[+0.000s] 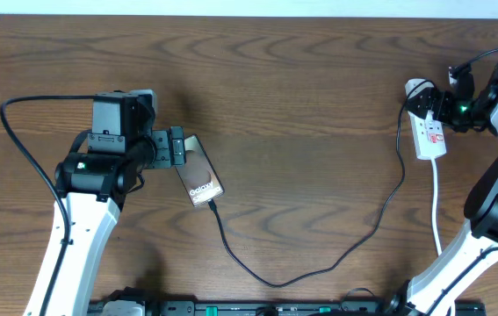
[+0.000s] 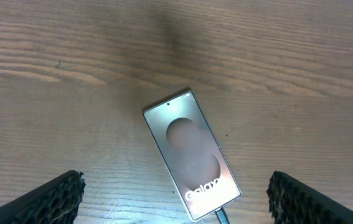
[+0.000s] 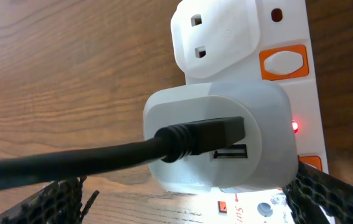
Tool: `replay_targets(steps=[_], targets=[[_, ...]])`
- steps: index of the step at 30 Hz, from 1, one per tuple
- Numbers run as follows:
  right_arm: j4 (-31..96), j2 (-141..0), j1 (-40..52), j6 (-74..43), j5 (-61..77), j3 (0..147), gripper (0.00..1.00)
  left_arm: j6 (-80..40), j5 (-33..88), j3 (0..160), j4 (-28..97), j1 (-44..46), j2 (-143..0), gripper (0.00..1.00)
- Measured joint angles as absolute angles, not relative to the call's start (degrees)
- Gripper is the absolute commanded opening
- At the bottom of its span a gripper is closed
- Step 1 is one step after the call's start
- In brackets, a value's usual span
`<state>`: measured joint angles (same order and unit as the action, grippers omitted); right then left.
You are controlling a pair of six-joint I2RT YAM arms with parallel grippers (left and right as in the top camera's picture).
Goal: Plug charger to phone and switch on socket
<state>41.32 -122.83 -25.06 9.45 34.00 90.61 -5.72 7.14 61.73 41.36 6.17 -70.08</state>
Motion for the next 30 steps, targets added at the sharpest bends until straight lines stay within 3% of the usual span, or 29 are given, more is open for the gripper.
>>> replay_targets(steps=[10, 21, 30], targets=[[45.87, -123.39, -25.04, 7.84, 32.42, 93.10, 0.99, -5.72, 7.11, 61.73, 41.36, 6.17, -70.08, 0.94], [68.03, -123.46, -29.69, 4.75, 14.06, 113.03, 0.99, -5.72, 7.11, 61.73, 41.34, 6.17, -70.08, 0.94], [71.00, -110.06, -28.45, 2.52, 12.67, 116.99, 0.99, -5.72, 7.11, 61.73, 41.34, 6.17, -70.08, 0.95]])
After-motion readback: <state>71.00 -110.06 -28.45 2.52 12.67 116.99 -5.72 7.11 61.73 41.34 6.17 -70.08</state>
